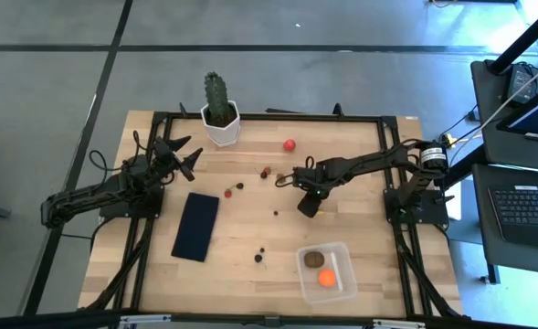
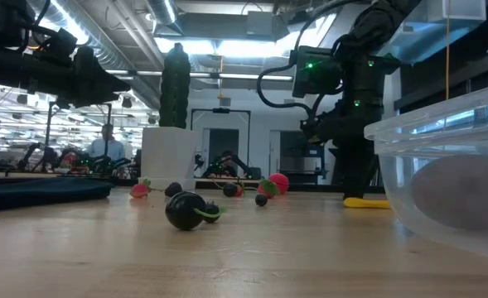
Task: Pick and placing Produce into tupperware
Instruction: Put the right blackberry into the transparent bin
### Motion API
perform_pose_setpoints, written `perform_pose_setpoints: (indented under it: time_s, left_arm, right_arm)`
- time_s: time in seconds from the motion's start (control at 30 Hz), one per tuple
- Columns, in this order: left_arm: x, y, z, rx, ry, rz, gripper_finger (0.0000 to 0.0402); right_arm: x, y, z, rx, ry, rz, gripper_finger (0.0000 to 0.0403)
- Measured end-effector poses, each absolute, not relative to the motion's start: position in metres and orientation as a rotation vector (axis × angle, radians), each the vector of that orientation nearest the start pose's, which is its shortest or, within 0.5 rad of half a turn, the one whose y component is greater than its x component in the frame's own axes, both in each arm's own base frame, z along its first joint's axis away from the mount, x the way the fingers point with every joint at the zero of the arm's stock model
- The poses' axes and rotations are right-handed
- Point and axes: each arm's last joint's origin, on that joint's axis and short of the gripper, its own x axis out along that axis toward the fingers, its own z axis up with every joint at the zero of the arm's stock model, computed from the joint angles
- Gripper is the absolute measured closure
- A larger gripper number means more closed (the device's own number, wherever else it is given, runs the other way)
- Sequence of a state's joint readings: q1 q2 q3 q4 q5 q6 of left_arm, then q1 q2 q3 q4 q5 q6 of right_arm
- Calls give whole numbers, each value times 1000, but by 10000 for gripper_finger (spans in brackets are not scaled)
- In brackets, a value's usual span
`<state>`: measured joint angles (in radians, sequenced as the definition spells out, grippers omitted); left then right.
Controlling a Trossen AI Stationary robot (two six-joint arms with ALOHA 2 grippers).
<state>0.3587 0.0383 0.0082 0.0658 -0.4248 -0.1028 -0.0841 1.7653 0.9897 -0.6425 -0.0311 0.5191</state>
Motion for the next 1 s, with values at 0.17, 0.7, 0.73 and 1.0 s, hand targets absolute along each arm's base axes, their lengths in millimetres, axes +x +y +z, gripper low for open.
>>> perform_pose_setpoints:
  time_s: [0.17, 0.7, 0.73, 1.0]
  left_arm:
    - [87, 45, 169, -99, -77, 781, 104]
    - [87, 45, 170, -98, -77, 781, 104]
    - [87, 45, 170, -98, -77, 781, 104]
    - [87, 45, 170, -98, -77, 781, 104]
  right_arm:
    - [302, -25, 139, 512, 1380, -414, 307]
    - [325, 58, 241, 558, 1408, -327, 307]
    - [324, 69, 245, 574, 1409, -334, 307]
    - [298, 144, 251, 737, 1437, -459, 307]
